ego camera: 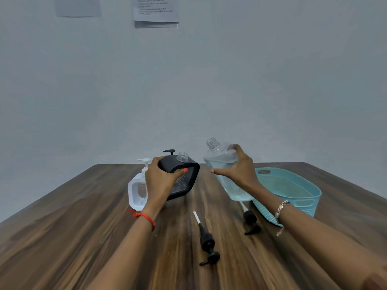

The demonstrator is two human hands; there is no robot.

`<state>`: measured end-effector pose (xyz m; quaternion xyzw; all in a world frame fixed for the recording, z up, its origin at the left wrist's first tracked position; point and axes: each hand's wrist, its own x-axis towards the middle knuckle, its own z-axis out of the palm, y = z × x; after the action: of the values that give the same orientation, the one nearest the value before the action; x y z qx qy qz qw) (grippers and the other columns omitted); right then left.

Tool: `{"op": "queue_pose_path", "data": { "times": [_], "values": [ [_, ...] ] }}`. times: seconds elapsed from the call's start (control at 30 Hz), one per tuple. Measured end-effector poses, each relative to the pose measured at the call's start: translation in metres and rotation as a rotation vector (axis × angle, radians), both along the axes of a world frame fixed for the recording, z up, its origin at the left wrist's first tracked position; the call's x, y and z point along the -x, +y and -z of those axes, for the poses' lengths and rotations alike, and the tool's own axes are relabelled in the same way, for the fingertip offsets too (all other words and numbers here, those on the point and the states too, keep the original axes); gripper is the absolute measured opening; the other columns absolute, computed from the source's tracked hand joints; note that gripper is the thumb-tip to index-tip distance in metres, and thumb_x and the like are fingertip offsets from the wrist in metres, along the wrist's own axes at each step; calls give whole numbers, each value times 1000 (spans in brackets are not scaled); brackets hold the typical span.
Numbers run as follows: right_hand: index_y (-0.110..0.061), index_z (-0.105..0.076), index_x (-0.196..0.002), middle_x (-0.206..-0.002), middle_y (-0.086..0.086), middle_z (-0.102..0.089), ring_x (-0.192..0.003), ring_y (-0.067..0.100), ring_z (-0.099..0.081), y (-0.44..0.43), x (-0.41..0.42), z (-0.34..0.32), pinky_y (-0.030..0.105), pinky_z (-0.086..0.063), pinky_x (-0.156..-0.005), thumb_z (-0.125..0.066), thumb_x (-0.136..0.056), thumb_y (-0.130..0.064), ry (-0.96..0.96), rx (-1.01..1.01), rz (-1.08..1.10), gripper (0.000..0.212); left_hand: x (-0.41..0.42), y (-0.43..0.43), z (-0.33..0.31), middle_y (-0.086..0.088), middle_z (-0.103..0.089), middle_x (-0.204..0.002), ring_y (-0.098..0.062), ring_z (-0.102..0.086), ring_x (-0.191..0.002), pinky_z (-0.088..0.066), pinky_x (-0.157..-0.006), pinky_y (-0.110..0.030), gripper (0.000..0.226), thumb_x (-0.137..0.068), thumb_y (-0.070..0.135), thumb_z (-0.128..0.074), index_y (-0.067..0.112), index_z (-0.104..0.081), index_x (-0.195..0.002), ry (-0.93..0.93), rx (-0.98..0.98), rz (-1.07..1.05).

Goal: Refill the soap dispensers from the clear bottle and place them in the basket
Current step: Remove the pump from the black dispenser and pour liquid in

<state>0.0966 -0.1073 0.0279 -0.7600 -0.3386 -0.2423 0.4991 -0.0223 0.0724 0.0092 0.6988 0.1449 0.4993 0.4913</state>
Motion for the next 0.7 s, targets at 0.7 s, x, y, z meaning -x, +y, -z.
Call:
{"op": "queue_pose_path", "data": {
  "times": [0.7],
  "values": [
    [-18,-44,-128,-109,6,-59,-99,29,-54,0,23,-14,37,-39,-79,-78,-59,-41,-262,362,236,80,7,-31,-4,-8,-67,-102,-27,-62,-95,-50,-80,-41,56,-59,25,-84,12,-59,-107,-8,-120,-99]
  ]
}}
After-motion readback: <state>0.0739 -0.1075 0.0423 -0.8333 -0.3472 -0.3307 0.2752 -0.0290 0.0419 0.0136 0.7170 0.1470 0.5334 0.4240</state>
